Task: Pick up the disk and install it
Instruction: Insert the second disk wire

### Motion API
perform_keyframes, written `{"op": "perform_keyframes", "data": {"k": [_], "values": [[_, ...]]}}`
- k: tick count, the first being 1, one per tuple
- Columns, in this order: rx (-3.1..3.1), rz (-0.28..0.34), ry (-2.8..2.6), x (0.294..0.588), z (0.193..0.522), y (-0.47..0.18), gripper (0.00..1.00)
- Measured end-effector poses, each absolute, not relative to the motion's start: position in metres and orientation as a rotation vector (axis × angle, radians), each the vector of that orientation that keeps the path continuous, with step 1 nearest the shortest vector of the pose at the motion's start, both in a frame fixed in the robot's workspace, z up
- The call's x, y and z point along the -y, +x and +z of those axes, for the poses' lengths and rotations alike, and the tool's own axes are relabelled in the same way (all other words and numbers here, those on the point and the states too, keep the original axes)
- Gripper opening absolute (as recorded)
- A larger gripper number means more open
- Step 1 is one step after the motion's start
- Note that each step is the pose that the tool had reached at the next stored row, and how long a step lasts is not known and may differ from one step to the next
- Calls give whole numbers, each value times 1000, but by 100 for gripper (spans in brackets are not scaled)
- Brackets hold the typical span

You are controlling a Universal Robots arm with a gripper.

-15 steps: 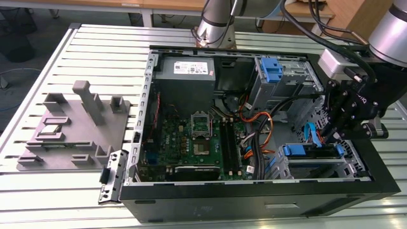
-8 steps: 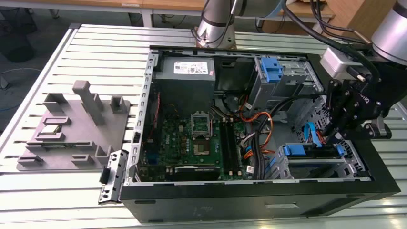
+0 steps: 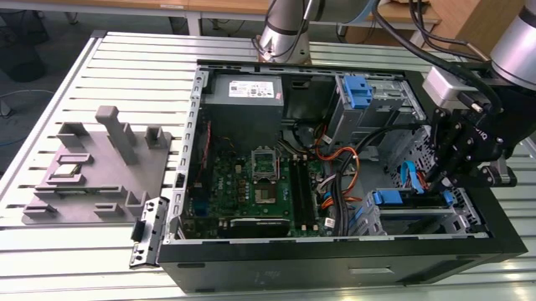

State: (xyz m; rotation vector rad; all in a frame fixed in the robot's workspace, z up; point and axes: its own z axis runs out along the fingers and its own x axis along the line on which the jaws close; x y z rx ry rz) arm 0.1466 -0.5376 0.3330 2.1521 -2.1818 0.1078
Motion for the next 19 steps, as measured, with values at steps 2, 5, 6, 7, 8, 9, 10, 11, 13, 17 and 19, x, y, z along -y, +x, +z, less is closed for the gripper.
{"op": "perform_keyframes", "data": {"k": [2,5,6,7,8,9,10,11,13,17,19], "values": [[2182,108,2152,538,333,147,24],[2182,108,2152,538,333,147,24],[2182,108,2152,538,332,147,24],[2182,108,2152,538,331,147,24],[2182,108,2152,538,331,147,24],[2182,108,2152,538,331,147,24],[2182,108,2152,538,331,147,24],[2182,108,2152,538,331,147,24],[2182,108,2152,538,331,147,24],[2182,107,2152,538,332,147,24],[2182,108,2152,538,335,147,24]]}}
